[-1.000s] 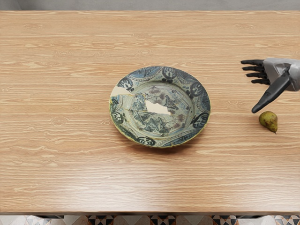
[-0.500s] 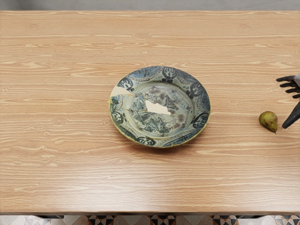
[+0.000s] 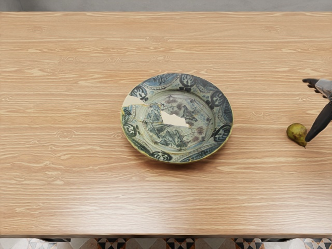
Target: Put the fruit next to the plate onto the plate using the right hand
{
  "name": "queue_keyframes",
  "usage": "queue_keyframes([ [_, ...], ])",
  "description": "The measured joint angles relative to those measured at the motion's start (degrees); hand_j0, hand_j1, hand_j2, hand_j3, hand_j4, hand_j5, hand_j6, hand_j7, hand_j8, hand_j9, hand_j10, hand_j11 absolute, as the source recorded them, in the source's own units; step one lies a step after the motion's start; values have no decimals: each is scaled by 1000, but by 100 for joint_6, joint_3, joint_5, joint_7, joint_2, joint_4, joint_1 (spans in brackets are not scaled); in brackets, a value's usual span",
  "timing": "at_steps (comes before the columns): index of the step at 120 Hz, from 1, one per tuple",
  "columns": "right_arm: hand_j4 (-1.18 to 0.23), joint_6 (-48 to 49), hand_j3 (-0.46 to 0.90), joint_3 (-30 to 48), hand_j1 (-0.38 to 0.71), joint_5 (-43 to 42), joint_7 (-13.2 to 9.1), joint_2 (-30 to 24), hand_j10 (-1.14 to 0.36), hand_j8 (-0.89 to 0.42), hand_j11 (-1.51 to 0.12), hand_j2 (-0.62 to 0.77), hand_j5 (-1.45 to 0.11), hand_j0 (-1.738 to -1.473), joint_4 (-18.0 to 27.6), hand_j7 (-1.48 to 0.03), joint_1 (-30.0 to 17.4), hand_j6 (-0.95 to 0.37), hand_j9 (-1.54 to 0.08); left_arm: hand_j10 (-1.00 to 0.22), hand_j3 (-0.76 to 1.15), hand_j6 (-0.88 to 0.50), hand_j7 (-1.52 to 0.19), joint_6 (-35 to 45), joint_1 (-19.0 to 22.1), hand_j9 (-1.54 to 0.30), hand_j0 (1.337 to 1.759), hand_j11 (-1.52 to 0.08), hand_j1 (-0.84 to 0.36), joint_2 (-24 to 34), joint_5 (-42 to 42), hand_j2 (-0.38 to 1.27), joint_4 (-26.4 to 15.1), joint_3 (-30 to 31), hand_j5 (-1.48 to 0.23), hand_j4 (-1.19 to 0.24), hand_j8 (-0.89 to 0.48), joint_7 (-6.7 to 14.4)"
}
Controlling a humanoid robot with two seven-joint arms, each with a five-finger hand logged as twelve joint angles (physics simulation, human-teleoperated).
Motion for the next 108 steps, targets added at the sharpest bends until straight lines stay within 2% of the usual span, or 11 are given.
queue_keyframes([
  [63, -16, -1083, 0, -8, -341, -484, 0, 537, -15, -17, -12, 1, -13, -1658, 135, -11, -694, -19, -12, -21, 0, -21, -27, 0, 3, -27, 1658, -27, 325, 0, -1, 4, 0, 0, -27, -21, -21, 0],
  [91, -50, -1770, 0, -9, -299, -668, 0, 569, -49, -51, -57, -5, -58, -1658, 137, -57, -1009, -53, -58, -21, 0, -21, -27, 0, 4, -27, 1658, -27, 325, 0, 0, 4, 0, 0, -27, -21, -21, 0],
  [108, -112, -1961, 0, -9, -225, -782, 0, 595, -111, -113, -138, -17, -139, -1658, 137, -138, -1143, -114, -138, -21, 0, -21, -27, 0, 4, -27, 1658, -27, 325, 0, 1, 4, 0, 0, -27, -21, -21, 0],
])
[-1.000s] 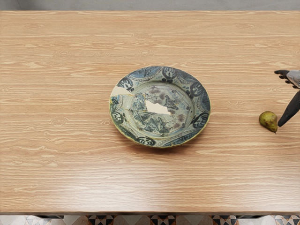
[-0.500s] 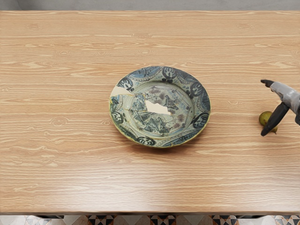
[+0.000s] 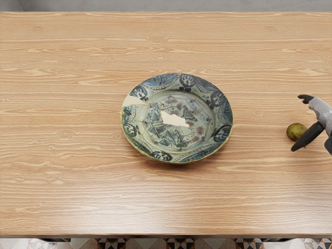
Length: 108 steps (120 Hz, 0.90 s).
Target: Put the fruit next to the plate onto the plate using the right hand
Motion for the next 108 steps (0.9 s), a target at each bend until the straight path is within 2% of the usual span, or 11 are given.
queue_keyframes([
  [22, -190, -192, 0, -1, -131, -166, 0, 92, -190, -191, -240, -32, -241, -1658, 0, -240, -166, -193, -241, -21, 0, -21, -27, 0, 0, -27, 1658, -27, 325, 0, 0, 4, 0, 0, -27, -21, -21, 0],
  [55, -255, -232, 0, -14, -53, -245, 0, 234, -255, -256, -325, -45, -326, -1658, 0, -325, -321, -258, -326, -21, 0, -21, -27, 0, 0, -27, 1658, -26, 325, 0, -2, 4, 0, 0, -27, -21, -21, 0],
  [108, -330, -209, 0, -2, 15, -337, 1, 258, -211, -267, -405, -50, -393, -1658, -11, -404, -402, -322, -395, -21, 0, -21, -27, 0, 0, -27, 1658, -26, 325, 0, -1, 4, 0, -1, -27, -21, -21, 0],
])
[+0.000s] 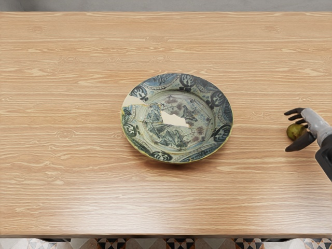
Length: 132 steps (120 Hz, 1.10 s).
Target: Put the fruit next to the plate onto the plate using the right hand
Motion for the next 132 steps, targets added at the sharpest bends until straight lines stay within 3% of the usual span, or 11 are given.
queue_keyframes([
  [24, -342, -9, 0, -4, 19, 7, 143, -28, -228, -287, -410, -48, -393, -1658, -20, -410, -39, -329, -397, -21, 0, -21, -27, 0, 0, -27, 1658, -26, 325, 0, -1, 4, 0, 0, -27, -21, -21, 0],
  [70, -327, -19, 0, -12, 22, 66, 451, -99, -308, -455, -410, -53, -405, -1658, -110, -409, -73, -324, -407, -21, 0, -21, -27, 0, -1, -27, 1658, -26, 325, 0, -2, 4, 0, 1, -27, -21, -21, 0],
  [132, -318, -26, 0, -21, 21, 97, 769, -45, -316, -329, -406, -56, -407, -1658, -454, -406, -188, -319, -406, -21, 0, -21, -27, 0, -1, -27, 1658, -26, 325, 0, -1, 4, 0, 1, -27, -21, -21, 0],
])
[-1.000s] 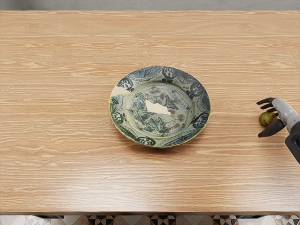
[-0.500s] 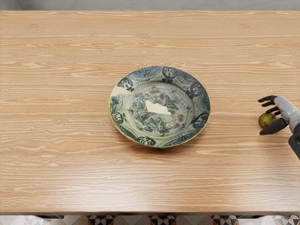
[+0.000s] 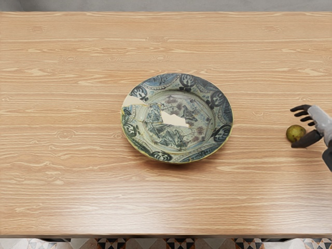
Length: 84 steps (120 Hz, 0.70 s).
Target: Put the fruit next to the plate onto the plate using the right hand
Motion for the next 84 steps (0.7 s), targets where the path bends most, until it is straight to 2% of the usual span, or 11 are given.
queue_keyframes([
  [46, -364, 0, 0, -34, 71, -7, 212, 17, -361, -353, -461, -63, -457, -1658, -43, -461, -133, -363, -462, -21, 0, -21, -27, 0, 1, -27, 1658, -26, 325, 0, 1, 4, 0, 0, -27, -21, -21, 0],
  [84, -419, 1, 0, -31, 136, 27, 333, 87, -416, -431, -533, -73, -528, -1658, -241, -532, -146, -417, -533, -21, 0, -21, -27, 0, 1, -27, 1658, -26, 325, 0, -1, 4, 0, 0, -27, -21, -21, 0],
])
